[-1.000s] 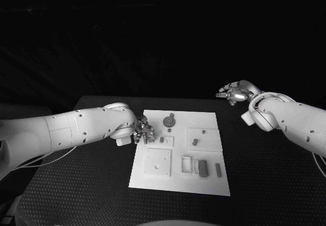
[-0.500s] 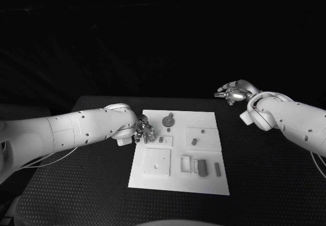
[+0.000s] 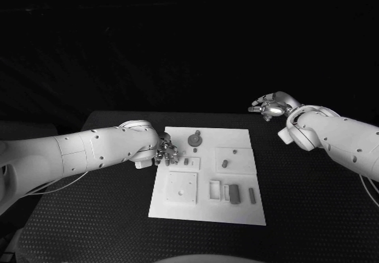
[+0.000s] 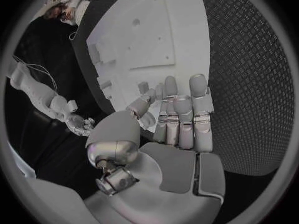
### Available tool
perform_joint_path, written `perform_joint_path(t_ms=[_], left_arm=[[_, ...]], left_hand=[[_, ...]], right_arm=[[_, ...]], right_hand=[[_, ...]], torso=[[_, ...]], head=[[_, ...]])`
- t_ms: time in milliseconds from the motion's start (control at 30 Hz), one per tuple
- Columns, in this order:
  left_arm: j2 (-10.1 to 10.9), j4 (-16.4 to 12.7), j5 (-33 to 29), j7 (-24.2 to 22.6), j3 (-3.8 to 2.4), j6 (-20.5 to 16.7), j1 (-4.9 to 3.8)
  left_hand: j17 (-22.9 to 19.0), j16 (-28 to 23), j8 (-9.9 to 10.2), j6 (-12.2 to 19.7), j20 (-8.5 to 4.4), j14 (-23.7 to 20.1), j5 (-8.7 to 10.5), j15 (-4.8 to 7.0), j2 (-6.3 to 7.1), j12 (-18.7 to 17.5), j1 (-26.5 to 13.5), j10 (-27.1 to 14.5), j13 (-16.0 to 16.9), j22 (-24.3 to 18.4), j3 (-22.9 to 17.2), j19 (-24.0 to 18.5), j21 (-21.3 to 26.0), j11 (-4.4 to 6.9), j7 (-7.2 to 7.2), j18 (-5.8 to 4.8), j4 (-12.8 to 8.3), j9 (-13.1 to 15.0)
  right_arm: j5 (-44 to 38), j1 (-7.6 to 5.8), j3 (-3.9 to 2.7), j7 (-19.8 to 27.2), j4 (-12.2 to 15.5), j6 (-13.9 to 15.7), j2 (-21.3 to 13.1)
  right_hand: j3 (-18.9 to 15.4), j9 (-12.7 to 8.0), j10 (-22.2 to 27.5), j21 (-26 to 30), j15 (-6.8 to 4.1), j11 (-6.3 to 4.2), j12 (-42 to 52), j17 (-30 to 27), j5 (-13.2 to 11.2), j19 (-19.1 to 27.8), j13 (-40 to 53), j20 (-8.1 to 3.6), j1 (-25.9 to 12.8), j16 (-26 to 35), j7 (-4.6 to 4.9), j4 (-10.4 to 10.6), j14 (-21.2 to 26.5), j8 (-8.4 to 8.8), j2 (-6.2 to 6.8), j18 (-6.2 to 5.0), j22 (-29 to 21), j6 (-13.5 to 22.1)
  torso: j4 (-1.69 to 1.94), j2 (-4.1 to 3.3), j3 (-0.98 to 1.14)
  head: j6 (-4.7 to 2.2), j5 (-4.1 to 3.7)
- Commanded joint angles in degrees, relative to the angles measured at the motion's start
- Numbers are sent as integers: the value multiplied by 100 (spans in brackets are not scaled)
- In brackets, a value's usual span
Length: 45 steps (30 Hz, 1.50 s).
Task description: Assemble the parts on the task board
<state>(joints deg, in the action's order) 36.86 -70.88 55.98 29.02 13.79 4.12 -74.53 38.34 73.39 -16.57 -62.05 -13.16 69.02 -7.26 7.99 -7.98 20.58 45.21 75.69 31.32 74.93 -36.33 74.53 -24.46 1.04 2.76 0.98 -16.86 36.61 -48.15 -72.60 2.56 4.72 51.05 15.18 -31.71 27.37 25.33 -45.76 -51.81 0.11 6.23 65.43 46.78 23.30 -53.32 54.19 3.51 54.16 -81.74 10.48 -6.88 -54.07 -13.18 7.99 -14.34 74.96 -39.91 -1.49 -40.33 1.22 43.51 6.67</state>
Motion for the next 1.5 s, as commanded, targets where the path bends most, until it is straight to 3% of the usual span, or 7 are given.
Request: perform_joint_path(t_ms=[33, 700, 1167, 1500], left_arm=[[-37, 27, 96, 45, -3, 2, 29], [-74, 76, 214, 79, -3, 60, 64], [-112, -8, 713, 83, -3, 47, 81], [-177, -87, 940, 149, -4, 123, 85]], left_hand=[[-9, 21, -42, -221, -33, 13, -23, 35, -56, 18, -25, 382, 8, 137, -40, 3, -33, 113, 103, 72, 18, 20], [-9, 44, -46, -237, -41, 31, -27, 45, -51, 39, -36, 392, 31, 138, -50, 16, -63, 123, 94, 66, 16, 27], [-5, 108, -66, -289, -55, 79, -45, 71, -31, 100, -57, 427, 86, 141, -61, 60, -144, 149, 69, 53, 19, 48], [-16, 191, -96, -362, -75, 152, -253, 109, -12, 196, -95, 466, 164, 140, -80, 117, -273, 186, 33, 35, 21, 87]], right_arm=[[-2, 2, -2, 36, 13, -64, -2], [-2, 3, -2, 35, 21, -61, -17], [-2, 3, -2, 34, 27, -64, -20], [-2, 3, -2, 35, 43, -65, -23]], right_hand=[[19, -8, 46, 32, 9, 10, -14, -10, 13, 18, -10, 23, -35, 32, 224, 19, 49, -23, -20, -66, -2, 0], [17, -12, 47, 35, 9, 10, -9, -10, 13, 15, -18, 23, -33, 31, 224, 17, 49, -26, -20, -66, 0, 3], [15, -14, 48, 37, 9, 10, -5, -11, 13, 13, -24, 23, -32, 30, 224, 15, 49, -29, -21, -66, 2, 4], [14, -15, 49, 39, 9, 10, -3, -11, 13, 12, -27, 23, -31, 30, 224, 14, 49, -30, -20, -66, 3, 5]], torso=[[-2, -2, -3], [-3, -1, 1], [-1, -1, 0], [-2, -1, 2]], head=[[16, -9], [61, -29], [77, -38], [96, -43]])
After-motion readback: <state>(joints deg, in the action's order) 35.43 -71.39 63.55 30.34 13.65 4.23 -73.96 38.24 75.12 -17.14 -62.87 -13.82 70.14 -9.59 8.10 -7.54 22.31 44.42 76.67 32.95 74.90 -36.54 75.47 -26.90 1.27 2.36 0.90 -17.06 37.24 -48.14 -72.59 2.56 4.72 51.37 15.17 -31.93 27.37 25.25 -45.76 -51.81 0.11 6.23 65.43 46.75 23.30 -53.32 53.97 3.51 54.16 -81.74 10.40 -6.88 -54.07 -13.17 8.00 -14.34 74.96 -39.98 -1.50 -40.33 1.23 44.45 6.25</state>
